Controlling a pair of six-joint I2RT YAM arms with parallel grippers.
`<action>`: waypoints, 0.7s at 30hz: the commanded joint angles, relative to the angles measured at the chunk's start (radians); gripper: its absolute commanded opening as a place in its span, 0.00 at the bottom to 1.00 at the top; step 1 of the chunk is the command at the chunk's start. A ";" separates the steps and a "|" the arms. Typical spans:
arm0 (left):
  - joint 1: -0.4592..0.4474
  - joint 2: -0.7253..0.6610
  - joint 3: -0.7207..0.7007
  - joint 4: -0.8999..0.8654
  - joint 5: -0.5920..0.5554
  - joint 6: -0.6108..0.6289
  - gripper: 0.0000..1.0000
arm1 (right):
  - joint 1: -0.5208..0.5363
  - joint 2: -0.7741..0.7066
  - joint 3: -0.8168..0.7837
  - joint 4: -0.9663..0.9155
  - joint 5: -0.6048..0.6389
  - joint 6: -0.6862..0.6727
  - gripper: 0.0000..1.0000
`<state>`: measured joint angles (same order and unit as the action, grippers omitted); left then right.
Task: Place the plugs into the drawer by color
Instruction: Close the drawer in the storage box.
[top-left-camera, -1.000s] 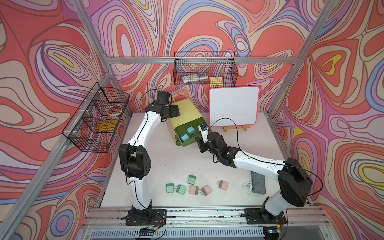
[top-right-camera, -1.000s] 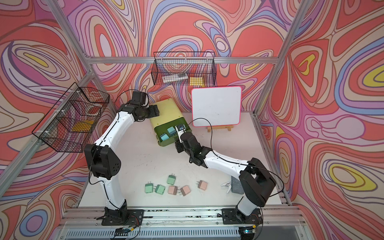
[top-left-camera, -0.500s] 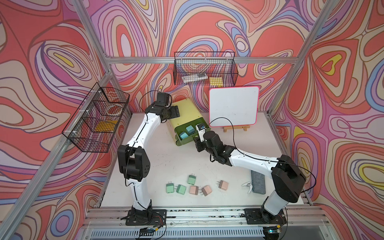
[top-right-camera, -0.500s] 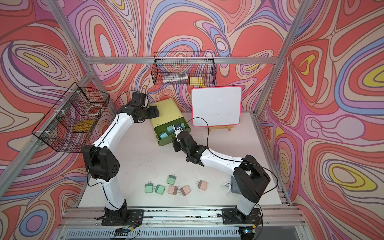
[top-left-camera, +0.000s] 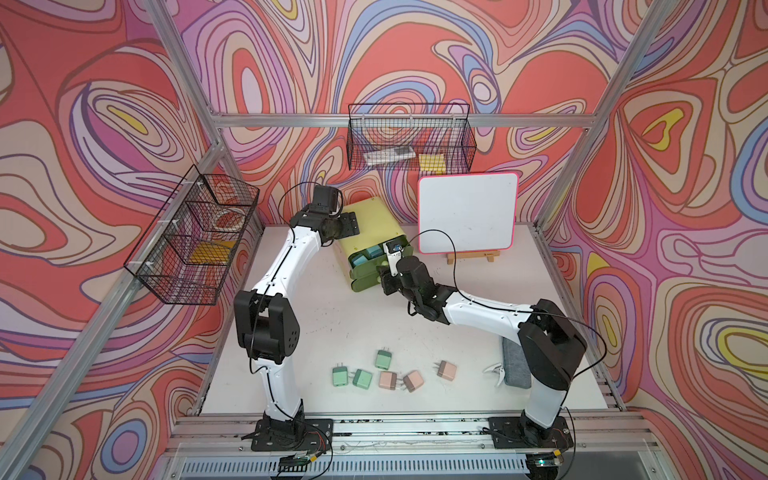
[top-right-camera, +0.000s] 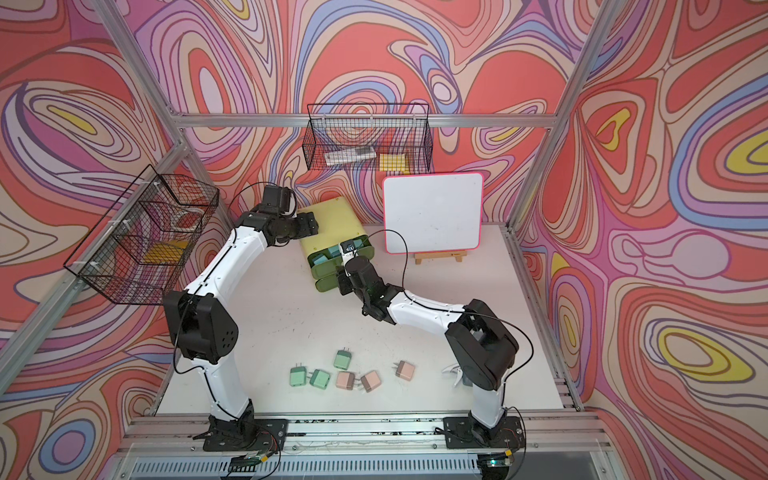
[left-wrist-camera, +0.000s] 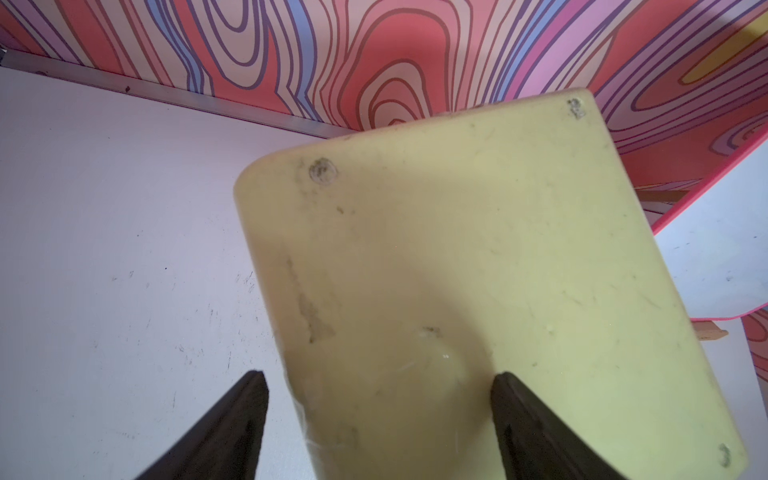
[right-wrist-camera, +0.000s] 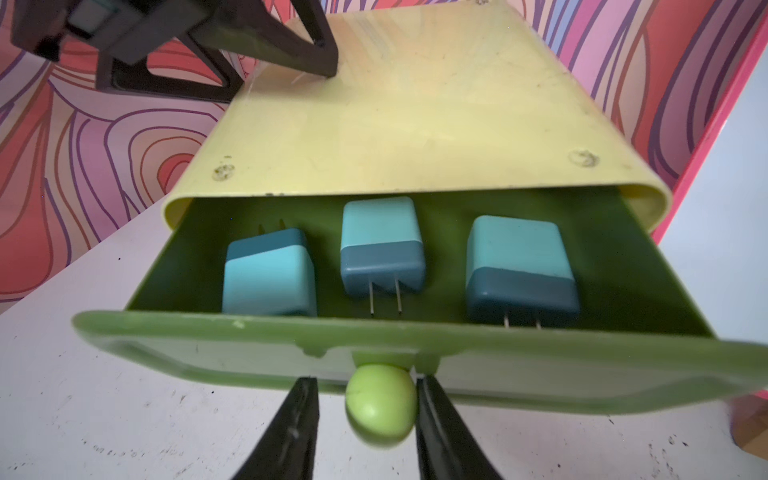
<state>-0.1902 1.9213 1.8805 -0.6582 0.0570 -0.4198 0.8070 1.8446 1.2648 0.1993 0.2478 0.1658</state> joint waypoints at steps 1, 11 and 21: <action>0.003 0.019 -0.045 -0.109 -0.008 0.007 0.83 | 0.009 0.047 0.037 0.061 -0.017 -0.005 0.41; 0.002 0.016 -0.044 -0.109 -0.006 0.004 0.83 | 0.009 0.141 0.111 0.110 -0.037 0.003 0.42; -0.005 0.018 -0.045 -0.113 -0.012 0.003 0.83 | 0.009 0.185 0.148 0.121 -0.026 0.016 0.43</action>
<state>-0.1909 1.9194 1.8771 -0.6575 0.0647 -0.4274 0.8082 2.0087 1.3876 0.2848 0.2306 0.1738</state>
